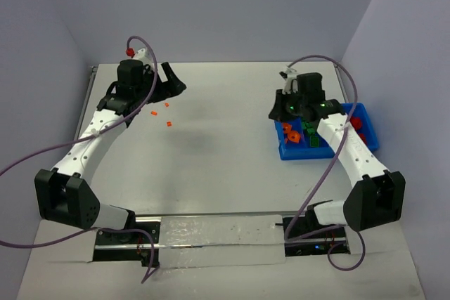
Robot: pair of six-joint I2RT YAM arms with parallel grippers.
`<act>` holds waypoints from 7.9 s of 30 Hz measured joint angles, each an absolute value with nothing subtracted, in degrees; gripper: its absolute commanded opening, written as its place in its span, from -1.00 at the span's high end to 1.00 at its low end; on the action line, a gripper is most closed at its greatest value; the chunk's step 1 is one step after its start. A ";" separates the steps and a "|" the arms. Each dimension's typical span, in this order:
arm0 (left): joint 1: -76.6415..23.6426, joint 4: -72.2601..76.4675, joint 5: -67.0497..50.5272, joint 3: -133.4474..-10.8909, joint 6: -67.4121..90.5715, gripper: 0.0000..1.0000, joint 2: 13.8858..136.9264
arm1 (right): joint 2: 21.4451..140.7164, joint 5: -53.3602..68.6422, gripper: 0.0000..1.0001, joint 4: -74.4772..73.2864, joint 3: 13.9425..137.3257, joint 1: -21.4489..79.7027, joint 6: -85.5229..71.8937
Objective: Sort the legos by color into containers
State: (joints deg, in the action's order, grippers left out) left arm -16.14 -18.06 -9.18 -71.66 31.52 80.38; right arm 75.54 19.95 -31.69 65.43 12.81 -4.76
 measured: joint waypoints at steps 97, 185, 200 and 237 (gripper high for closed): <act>-16.38 -28.07 -21.59 -80.57 30.47 1.00 100.68 | 92.36 25.00 -1.00 -45.48 84.12 20.32 0.85; -11.62 5.63 -49.06 -64.31 67.45 -0.99 84.48 | 85.68 19.62 1.00 -25.26 84.59 37.76 -1.60; -14.87 -12.09 -6.92 -69.83 17.70 -0.98 78.84 | 82.84 6.21 1.00 -35.08 69.92 7.99 7.93; -0.86 -29.89 -3.07 -92.82 0.32 -0.24 115.83 | 96.49 6.26 -1.00 -44.25 82.98 7.92 7.31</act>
State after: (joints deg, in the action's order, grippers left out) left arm -0.86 -29.89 -3.07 -92.82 0.32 115.83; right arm 96.49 6.26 -44.25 82.98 7.92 7.31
